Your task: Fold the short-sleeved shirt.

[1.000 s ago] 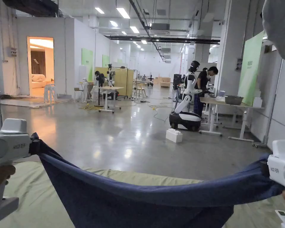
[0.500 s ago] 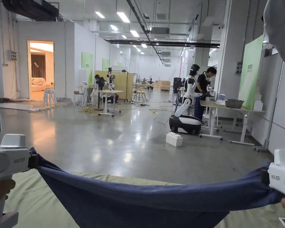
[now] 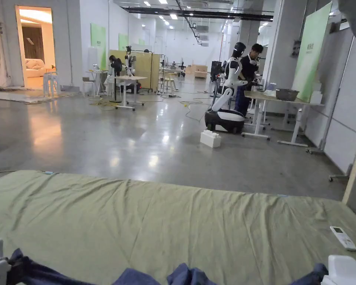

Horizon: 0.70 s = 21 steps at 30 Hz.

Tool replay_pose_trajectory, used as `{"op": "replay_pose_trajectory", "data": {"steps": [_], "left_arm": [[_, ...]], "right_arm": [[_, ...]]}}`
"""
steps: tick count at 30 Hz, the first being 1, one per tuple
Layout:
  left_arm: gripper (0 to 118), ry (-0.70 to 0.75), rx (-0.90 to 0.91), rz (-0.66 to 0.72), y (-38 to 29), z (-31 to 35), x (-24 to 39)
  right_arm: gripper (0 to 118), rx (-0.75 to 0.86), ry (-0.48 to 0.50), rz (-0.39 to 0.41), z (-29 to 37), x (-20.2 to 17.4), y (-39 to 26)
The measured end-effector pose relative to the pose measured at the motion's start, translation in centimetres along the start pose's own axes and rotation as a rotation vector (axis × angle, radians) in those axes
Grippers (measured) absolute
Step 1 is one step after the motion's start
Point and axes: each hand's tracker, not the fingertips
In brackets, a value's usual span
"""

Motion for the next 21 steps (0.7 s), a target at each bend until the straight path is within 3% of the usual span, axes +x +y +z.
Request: {"op": "replay_pose_trajectory", "data": {"steps": [9, 13, 17, 19, 20, 21], "left_arm": [[4, 0.026, -0.207, 0.009, -11.2, 0.4, -2.4], [5, 0.054, -0.277, 0.01, -13.0, -0.7, -3.5], [9, 0.059, -0.286, 0.017, -13.0, -0.4, -4.1], [20, 0.081, -0.278, -0.012, -13.0, -0.8, -4.7], [21, 0.082, -0.276, -0.018, -12.7, -0.8, -4.7], [31, 0.088, -0.269, -0.028, -12.3, -0.6, -4.5]], "right_arm": [[8, -0.214, -0.001, 0.03, -0.2, -0.7, -11.6], [9, -0.294, -0.01, 0.073, -0.9, -1.1, -13.9], [11, -0.274, 0.0, 0.079, -0.3, -1.2, -14.2], [23, -0.229, -0.012, 0.097, 0.5, -1.6, -13.4], [38, -0.208, -0.022, 0.103, 0.9, -1.8, -12.9], [58, -0.175, -0.028, 0.102, 1.3, -2.1, -12.3]]}}
